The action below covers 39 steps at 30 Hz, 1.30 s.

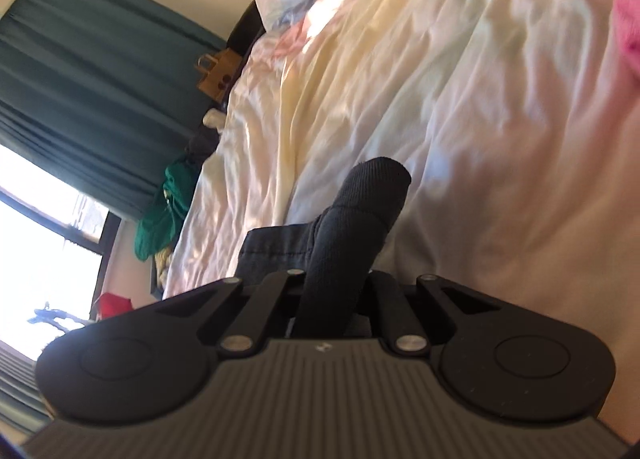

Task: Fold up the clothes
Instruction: 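Grasp the ribbed cuff with the left gripper while the right holds the leg, then lay the cuff and leg down and open both grippers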

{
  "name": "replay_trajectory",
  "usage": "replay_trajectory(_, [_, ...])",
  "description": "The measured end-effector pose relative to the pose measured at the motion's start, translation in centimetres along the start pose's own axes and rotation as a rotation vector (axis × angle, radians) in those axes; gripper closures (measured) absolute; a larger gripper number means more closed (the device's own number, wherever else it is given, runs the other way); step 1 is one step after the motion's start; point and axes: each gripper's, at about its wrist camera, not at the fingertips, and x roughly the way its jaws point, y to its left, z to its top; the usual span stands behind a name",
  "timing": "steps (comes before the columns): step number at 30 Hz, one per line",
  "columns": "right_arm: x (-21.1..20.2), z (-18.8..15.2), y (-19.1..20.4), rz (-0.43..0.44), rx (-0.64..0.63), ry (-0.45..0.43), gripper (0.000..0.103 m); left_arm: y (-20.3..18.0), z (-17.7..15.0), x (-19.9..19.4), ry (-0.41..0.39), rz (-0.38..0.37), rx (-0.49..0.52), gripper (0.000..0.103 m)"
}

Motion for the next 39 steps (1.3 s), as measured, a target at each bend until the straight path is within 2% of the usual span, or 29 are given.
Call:
replay_trajectory(3, [-1.5,0.9,-0.2,-0.021,-0.021,-0.068,0.097,0.7,2.7,-3.6,-0.012,0.044,-0.006,0.095])
replay_trajectory(5, [-2.7,1.3,-0.3,-0.055,-0.045,-0.115,0.097,1.8,3.6,-4.5,0.025,0.075,-0.008,0.095])
replay_trajectory(8, [-3.8,1.7,-0.9,-0.131,-0.063,-0.140,0.097,3.8,4.5,-5.1,0.065,0.114,0.002,0.095])
replay_trajectory(10, [-4.0,1.7,-1.4,-0.195,-0.068,-0.129,0.097,5.1,4.3,-4.6,0.078,0.156,0.013,0.095])
replay_trajectory(14, [-3.0,1.5,-2.5,-0.279,-0.085,-0.040,0.096,8.0,2.9,-4.2,0.141,0.240,0.090,0.092])
replay_trajectory(16, [-2.9,1.3,-2.4,-0.299,-0.119,-0.010,0.094,8.9,2.7,-3.9,0.174,0.238,0.110,0.091])
replay_trajectory(18, [-3.0,1.1,-2.2,-0.313,-0.150,0.008,0.091,9.9,2.6,-4.5,0.191,0.200,0.113,0.086])
replay_trajectory(20, [-3.5,1.1,-1.8,-0.316,-0.148,0.008,0.090,9.9,2.1,-5.4,0.196,0.201,0.161,0.064])
replay_trajectory(22, [-3.9,1.0,-1.3,-0.315,-0.151,0.007,0.085,8.9,1.4,-6.7,0.173,0.229,0.270,0.057])
replay_trajectory(24, [-4.8,1.0,-0.1,-0.294,-0.183,-0.024,0.062,7.4,0.6,-8.0,0.121,0.283,0.380,0.054])
replay_trajectory(26, [-6.3,0.8,1.5,-0.262,-0.240,-0.079,0.046,5.9,-0.4,-9.6,0.032,0.323,0.468,0.033])
replay_trajectory(28, [-8.0,0.5,3.2,-0.221,-0.311,-0.138,0.037,3.9,-1.5,-11.2,-0.056,0.315,0.553,0.021])
replay_trajectory(29, [-8.8,0.2,4.0,-0.194,-0.358,-0.164,0.033,2.9,-2.3,-11.9,-0.087,0.307,0.602,0.021])
replay_trajectory(32, [-10.8,-1.5,6.3,-0.078,-0.473,-0.147,0.033,-0.4,-4.5,-12.7,-0.131,0.283,0.725,0.014])
replay_trajectory(35, [-12.6,-3.4,8.5,0.047,-0.581,-0.107,0.033,-3.2,-7.0,-12.2,-0.133,0.234,0.817,0.014])
replay_trajectory(39, [-14.6,-6.4,11.1,0.212,-0.715,-0.029,0.033,-6.6,-11.3,-9.2,-0.116,0.183,0.894,0.013])
